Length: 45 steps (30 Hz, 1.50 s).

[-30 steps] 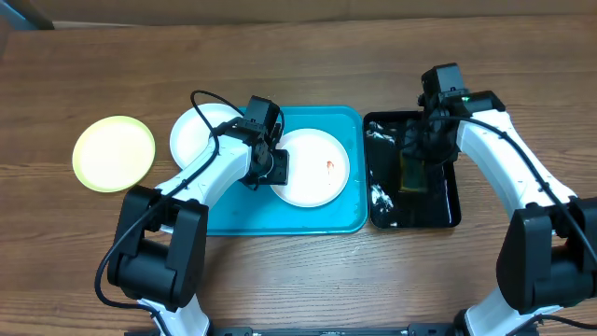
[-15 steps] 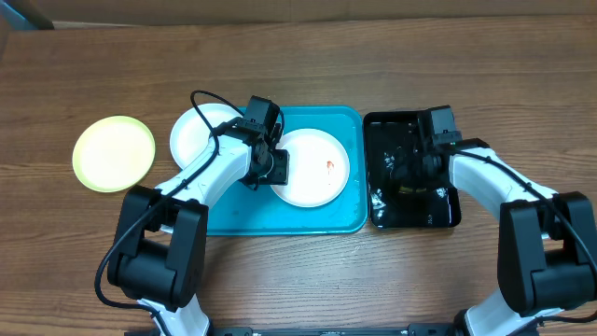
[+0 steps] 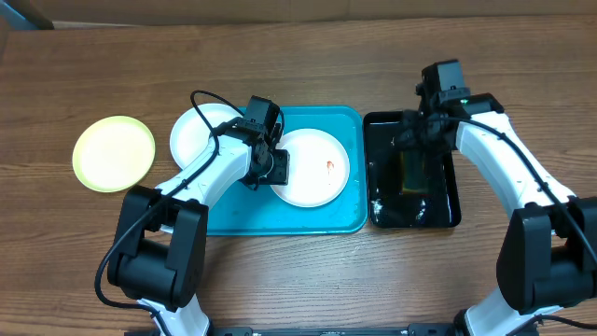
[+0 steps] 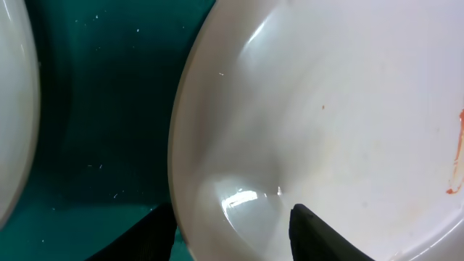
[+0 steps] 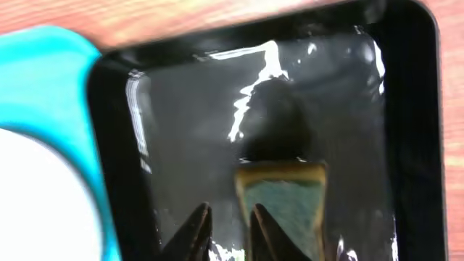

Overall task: Clean dirty plates on tray and stack at the side
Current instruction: 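Grasp the green sponge with the right gripper and dip it in water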

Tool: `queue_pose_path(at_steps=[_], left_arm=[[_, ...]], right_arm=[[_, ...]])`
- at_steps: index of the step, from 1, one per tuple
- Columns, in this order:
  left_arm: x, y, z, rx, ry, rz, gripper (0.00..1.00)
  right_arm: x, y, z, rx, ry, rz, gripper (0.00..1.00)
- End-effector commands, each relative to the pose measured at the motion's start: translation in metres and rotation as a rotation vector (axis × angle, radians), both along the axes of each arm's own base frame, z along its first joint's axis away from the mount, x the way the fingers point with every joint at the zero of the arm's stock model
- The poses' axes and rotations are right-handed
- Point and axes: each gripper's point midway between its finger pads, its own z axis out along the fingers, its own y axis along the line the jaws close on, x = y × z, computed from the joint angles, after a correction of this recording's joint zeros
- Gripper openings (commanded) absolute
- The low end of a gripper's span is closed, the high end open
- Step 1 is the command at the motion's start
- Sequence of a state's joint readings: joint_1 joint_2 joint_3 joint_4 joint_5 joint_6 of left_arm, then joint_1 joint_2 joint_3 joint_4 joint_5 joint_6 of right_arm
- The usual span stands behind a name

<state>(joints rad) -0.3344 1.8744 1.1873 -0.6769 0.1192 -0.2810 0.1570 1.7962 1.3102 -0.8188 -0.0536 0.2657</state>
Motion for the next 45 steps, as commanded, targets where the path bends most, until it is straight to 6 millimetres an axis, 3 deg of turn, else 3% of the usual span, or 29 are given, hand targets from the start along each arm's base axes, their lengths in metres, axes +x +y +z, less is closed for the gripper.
queue_pose_path(at_steps=[1,3,7,10,11,14,21,23,27,32,36,45], left_arm=[[0.004,-0.006,0.001,-0.007,-0.006,-0.021,0.52],[0.004,-0.006,0.001,-0.007,-0.006,-0.021,0.52],[0.004,-0.006,0.001,-0.008,-0.008,-0.021,0.52],[0.004,-0.006,0.001,-0.008,-0.009,-0.021,0.51],[0.004,-0.006,0.001,-0.008,-0.009,-0.021,0.51],[0.004,-0.006,0.001,-0.009,-0.009,-0.021,0.51],[0.004,-0.006,0.001,-0.008,-0.009,-0.021,0.52],[0.004,-0.006,0.001,-0.008,-0.009,-0.021,0.52],[0.004,-0.006,0.001,-0.008,-0.009,-0.021,0.52],[0.004,-0.006,0.001,-0.009,-0.009,-0.021,0.52],[0.004,-0.006,0.001,-0.009,-0.009,-0.021,0.52],[0.004,-0.006,0.001,-0.008,-0.008,-0.021,0.53]], right_arm=[[-0.014,-0.014,-0.022,-0.064,0.033,-0.019,0.11],[-0.021,-0.013,-0.039,-0.06,0.041,-0.017,0.04],[-0.034,-0.014,-0.074,-0.051,0.017,-0.017,0.06],[-0.038,-0.014,-0.086,-0.045,-0.007,-0.016,0.3],[-0.037,-0.014,-0.085,-0.043,-0.009,-0.015,0.34],[-0.027,-0.004,-0.067,0.003,-0.027,0.011,0.44],[-0.005,-0.003,0.021,-0.003,-0.059,0.006,0.49],[-0.011,-0.011,0.024,-0.048,-0.034,-0.008,0.49],[-0.035,-0.031,0.008,-0.152,0.064,-0.032,0.5],[-0.056,-0.032,-0.017,-0.147,0.128,-0.033,0.51],[-0.06,-0.019,-0.039,-0.069,0.116,-0.013,0.57],[-0.063,-0.024,-0.078,-0.082,0.034,-0.019,0.58]])
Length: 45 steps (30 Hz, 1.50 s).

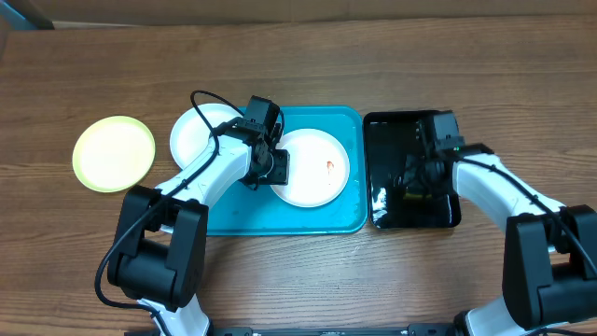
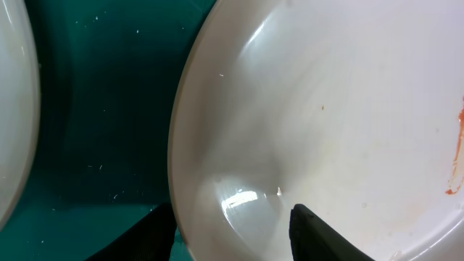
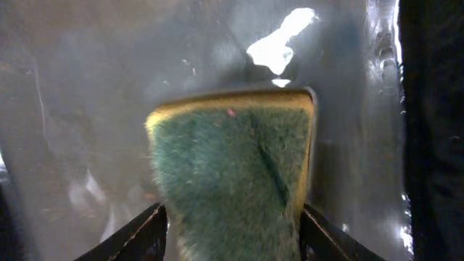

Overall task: Clean dirty plates on tray and stack at the side
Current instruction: 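Grasp the green sponge with the right gripper and dip it in water, then press and squeeze the sponge in the water with the right gripper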

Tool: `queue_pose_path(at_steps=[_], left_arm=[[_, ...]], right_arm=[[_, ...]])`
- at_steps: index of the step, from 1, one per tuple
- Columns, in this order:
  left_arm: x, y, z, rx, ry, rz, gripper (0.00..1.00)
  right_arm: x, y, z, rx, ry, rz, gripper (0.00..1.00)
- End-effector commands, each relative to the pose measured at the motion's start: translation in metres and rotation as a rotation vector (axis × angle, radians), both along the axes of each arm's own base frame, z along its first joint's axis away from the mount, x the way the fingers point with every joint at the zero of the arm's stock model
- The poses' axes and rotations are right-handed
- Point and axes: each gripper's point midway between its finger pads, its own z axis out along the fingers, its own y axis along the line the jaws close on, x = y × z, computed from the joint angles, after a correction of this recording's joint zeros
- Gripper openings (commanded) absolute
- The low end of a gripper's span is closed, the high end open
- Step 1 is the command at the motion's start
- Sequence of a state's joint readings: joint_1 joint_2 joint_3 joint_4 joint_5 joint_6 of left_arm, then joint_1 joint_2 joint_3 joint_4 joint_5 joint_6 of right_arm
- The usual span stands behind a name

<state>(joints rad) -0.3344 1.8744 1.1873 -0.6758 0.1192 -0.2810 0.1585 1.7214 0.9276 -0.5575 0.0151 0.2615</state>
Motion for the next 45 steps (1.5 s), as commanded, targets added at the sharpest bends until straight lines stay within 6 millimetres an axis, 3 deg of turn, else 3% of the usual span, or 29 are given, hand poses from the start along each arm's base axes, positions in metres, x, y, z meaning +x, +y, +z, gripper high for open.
queue_pose_path(at_steps=[1,4,7,9,12,16,22,26,28,30,34,35,36,37,38,39,45], left_arm=[[0.004,-0.006,0.001,-0.008,-0.007,-0.021,0.52],[0.004,-0.006,0.001,-0.008,-0.007,-0.021,0.53],[0.004,-0.006,0.001,-0.008,-0.007,-0.021,0.53],[0.004,-0.006,0.001,-0.008,-0.007,-0.021,0.53],[0.004,-0.006,0.001,-0.008,-0.009,-0.021,0.54],[0.009,-0.006,0.002,-0.006,-0.028,-0.019,0.57],[0.009,-0.006,0.0,-0.007,-0.026,-0.019,0.55],[0.011,-0.005,0.0,0.003,-0.035,-0.016,0.31],[0.014,-0.003,0.0,0.016,-0.051,-0.012,0.25],[0.017,0.0,0.0,0.031,-0.064,-0.007,0.24],[0.016,0.0,0.0,0.034,-0.059,-0.007,0.05],[0.015,0.0,-0.001,0.034,-0.056,-0.007,0.04],[0.015,0.001,-0.001,0.034,-0.054,-0.007,0.05],[0.014,0.001,-0.001,0.035,-0.054,-0.007,0.14],[0.015,0.001,-0.001,0.033,-0.057,-0.006,0.31],[0.016,0.0,-0.001,0.032,-0.062,-0.006,0.38],[0.021,-0.002,0.0,0.02,-0.08,0.012,0.37]], right_arm=[[-0.005,-0.003,-0.007,-0.009,-0.005,-0.003,0.56],[-0.005,-0.002,-0.007,-0.005,-0.005,-0.001,0.43],[-0.004,-0.002,-0.007,-0.005,-0.005,-0.002,0.46],[-0.004,-0.001,-0.007,0.004,-0.006,0.0,0.41],[0.002,0.001,-0.002,0.012,-0.021,0.003,0.04],[0.009,0.002,0.006,0.013,-0.034,0.003,0.04],[0.017,0.003,0.039,0.007,0.004,0.004,0.04],[0.021,0.004,0.065,0.003,0.024,0.008,0.04],[0.022,0.005,0.072,-0.002,0.028,0.027,0.04],[0.02,0.004,0.073,-0.014,0.036,0.067,0.04],[0.014,0.003,0.071,-0.023,0.062,0.09,0.04],[0.013,0.003,0.071,-0.024,0.066,0.09,0.04],[0.012,0.003,0.071,-0.025,0.07,0.095,0.04],[0.011,0.003,0.071,-0.026,0.074,0.097,0.04],[0.009,0.003,0.07,-0.027,0.081,0.098,0.04],[0.008,0.003,0.07,-0.027,0.085,0.098,0.04],[0.003,0.002,0.069,-0.03,0.107,0.097,0.04]])
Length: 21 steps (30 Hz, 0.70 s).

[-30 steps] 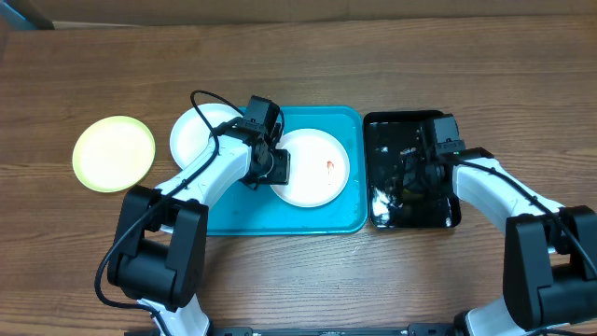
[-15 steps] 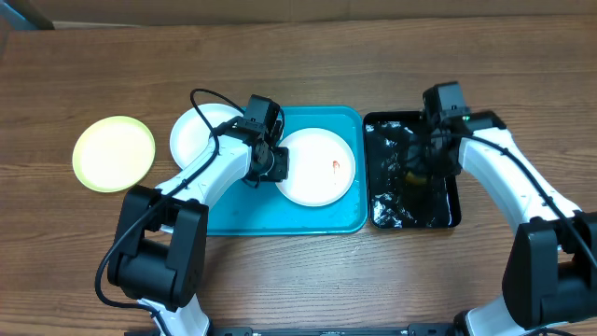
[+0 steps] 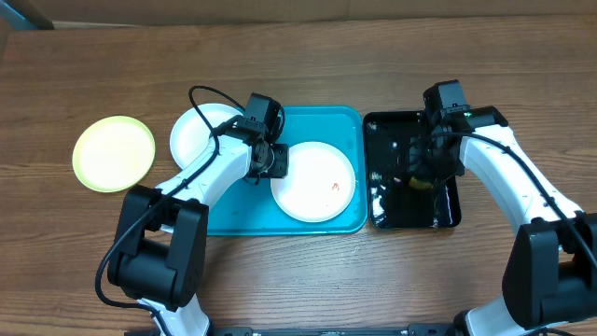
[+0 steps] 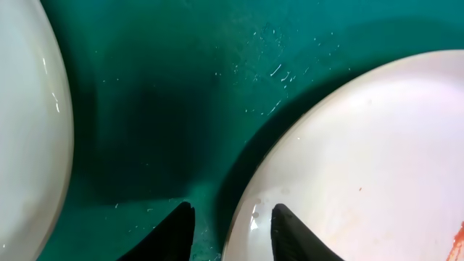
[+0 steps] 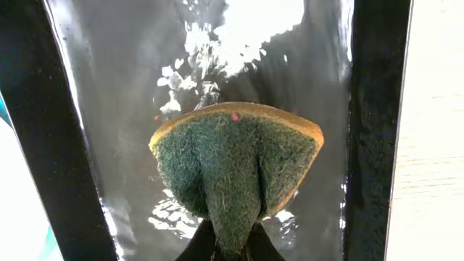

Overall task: Clean dirty plates on tray and stack at the side
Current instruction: 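Press and squeeze the sponge in the water with the right gripper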

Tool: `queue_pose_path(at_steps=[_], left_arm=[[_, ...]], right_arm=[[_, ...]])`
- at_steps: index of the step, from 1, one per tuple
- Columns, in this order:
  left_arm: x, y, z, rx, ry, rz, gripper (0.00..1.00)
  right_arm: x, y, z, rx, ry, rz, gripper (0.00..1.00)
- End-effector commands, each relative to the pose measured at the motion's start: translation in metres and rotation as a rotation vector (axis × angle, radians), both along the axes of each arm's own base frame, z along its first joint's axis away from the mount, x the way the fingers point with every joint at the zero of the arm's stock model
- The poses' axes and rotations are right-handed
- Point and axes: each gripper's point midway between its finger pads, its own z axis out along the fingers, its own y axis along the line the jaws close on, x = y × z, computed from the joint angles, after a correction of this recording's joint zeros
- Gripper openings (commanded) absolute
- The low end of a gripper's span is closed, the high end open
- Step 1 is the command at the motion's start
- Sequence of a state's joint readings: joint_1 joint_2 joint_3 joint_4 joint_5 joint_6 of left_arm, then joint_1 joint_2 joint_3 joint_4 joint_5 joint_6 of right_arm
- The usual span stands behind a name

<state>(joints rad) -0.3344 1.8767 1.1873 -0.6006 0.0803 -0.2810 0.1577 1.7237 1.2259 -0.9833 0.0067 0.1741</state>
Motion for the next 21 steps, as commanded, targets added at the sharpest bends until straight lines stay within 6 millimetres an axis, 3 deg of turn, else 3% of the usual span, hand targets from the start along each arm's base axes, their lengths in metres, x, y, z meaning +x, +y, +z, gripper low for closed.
queue_pose_path(at_steps=[1,8,11,17,19,21], left_arm=[[0.002,-0.002,-0.004,0.008,0.004,0.006,0.37],[0.002,-0.002,-0.008,0.004,-0.011,0.006,0.42],[0.005,-0.003,-0.009,-0.002,-0.027,0.005,0.32],[0.003,-0.002,-0.015,0.005,-0.009,0.001,0.3],[0.0,-0.001,-0.019,0.012,0.005,0.002,0.18],[-0.003,0.0,-0.021,0.018,0.019,0.002,0.13]], right_arm=[[0.001,0.0,0.007,0.0,-0.007,0.011,0.04],[-0.004,0.0,0.006,-0.002,0.017,-0.002,0.04],[-0.006,-0.001,0.006,-0.002,0.023,-0.008,0.04],[-0.006,-0.001,0.006,-0.002,0.026,-0.008,0.04],[-0.007,-0.001,0.006,-0.002,0.026,-0.008,0.04],[-0.006,-0.001,0.006,-0.002,0.026,-0.008,0.04]])
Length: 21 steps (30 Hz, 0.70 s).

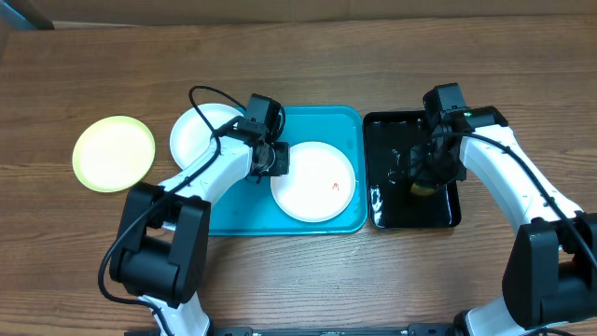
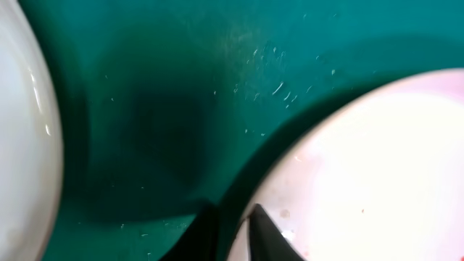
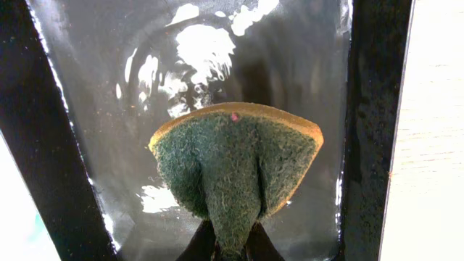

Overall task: Clean dirty plates on tray and stack at the side
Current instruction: 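Press and squeeze the sponge in the water with the right gripper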

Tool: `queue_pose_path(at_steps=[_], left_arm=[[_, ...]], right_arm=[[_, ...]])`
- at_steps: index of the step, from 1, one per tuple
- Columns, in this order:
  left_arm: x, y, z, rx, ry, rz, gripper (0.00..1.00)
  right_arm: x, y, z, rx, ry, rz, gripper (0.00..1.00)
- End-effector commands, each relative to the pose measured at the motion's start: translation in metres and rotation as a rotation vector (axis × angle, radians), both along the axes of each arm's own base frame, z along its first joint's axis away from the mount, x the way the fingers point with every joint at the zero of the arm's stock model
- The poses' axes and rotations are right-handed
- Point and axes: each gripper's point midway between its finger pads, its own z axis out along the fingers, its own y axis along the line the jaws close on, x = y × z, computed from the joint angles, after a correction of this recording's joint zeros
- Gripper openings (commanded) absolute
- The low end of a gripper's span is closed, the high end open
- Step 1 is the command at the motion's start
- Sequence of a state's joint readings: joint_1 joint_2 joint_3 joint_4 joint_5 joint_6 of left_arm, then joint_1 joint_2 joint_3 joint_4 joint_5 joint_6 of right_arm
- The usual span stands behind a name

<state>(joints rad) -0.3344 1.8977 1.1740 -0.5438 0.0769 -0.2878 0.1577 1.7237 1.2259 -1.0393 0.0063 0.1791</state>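
Observation:
A white plate (image 1: 314,181) with a small red stain lies on the blue tray (image 1: 280,219). My left gripper (image 1: 277,161) is shut on its left rim; in the left wrist view the gripper (image 2: 232,233) pinches the edge of the plate (image 2: 362,167). A second white plate (image 1: 201,133) sits at the tray's left end. My right gripper (image 1: 424,182) is shut on a green and yellow sponge (image 3: 235,167), folded between the fingers (image 3: 203,245), above the black tray (image 1: 382,215) of water.
A pale yellow-green plate (image 1: 114,153) lies on the wooden table left of the blue tray. The black tray stands right beside the blue tray's right edge. Its rim (image 3: 366,145) frames the shining water under the sponge.
My left fingers have come closer together and now pinch the stained plate's rim. The right gripper still holds the sponge over the water, barely shifted.
At first my left fingers stood wide astride the stained plate's rim and the sponge lay in the water. Then the right gripper was open around the sponge. Later it held the sponge lifted and the plate lay nearer the tray's front right. Now the left grips the rim.

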Motion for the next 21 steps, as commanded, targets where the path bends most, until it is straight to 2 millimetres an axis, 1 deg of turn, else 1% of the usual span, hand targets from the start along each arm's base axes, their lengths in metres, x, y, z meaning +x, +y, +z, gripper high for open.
queue_pose_path(at_steps=[1,3,4,7,9,12,14,15,16,17,18,20,21], left_arm=[[-0.011,0.002,-0.013,0.026,0.047,-0.005,0.12],[-0.014,0.004,-0.014,0.031,0.061,-0.004,0.08],[-0.015,0.005,-0.015,0.033,0.066,-0.001,0.04],[-0.019,0.009,-0.016,0.032,0.094,0.045,0.04],[-0.025,0.013,-0.017,0.029,0.128,0.108,0.04],[-0.028,0.019,-0.017,0.027,0.155,0.157,0.16],[-0.027,0.022,-0.016,0.029,0.157,0.163,0.31],[-0.026,0.022,-0.016,0.028,0.155,0.165,0.36],[-0.024,0.023,-0.015,0.027,0.149,0.163,0.36],[-0.022,0.023,-0.015,0.026,0.14,0.156,0.35],[-0.02,0.022,-0.014,0.024,0.131,0.146,0.3],[-0.019,0.022,-0.014,0.024,0.127,0.142,0.12],[-0.02,0.022,-0.014,0.021,0.13,0.141,0.07]], right_arm=[[0.007,0.001,0.007,0.005,-0.03,-0.003,0.04],[0.007,0.001,0.007,0.005,-0.029,-0.003,0.04],[0.007,0.001,0.007,0.005,-0.029,-0.003,0.04],[0.007,0.001,0.007,0.005,-0.03,-0.003,0.04],[0.007,0.001,0.007,0.005,-0.03,-0.002,0.04],[0.007,0.001,0.007,0.004,-0.031,0.009,0.04],[0.007,0.001,0.007,0.002,-0.032,0.031,0.04],[0.008,0.001,0.008,0.002,-0.035,0.031,0.04],[0.01,0.002,0.008,0.003,-0.041,0.031,0.04],[0.011,0.002,0.008,0.004,-0.047,0.031,0.04],[0.013,0.002,0.008,0.005,-0.054,0.031,0.04],[0.014,0.002,0.008,0.006,-0.059,0.031,0.04],[0.014,0.002,0.008,0.006,-0.059,0.031,0.04]])
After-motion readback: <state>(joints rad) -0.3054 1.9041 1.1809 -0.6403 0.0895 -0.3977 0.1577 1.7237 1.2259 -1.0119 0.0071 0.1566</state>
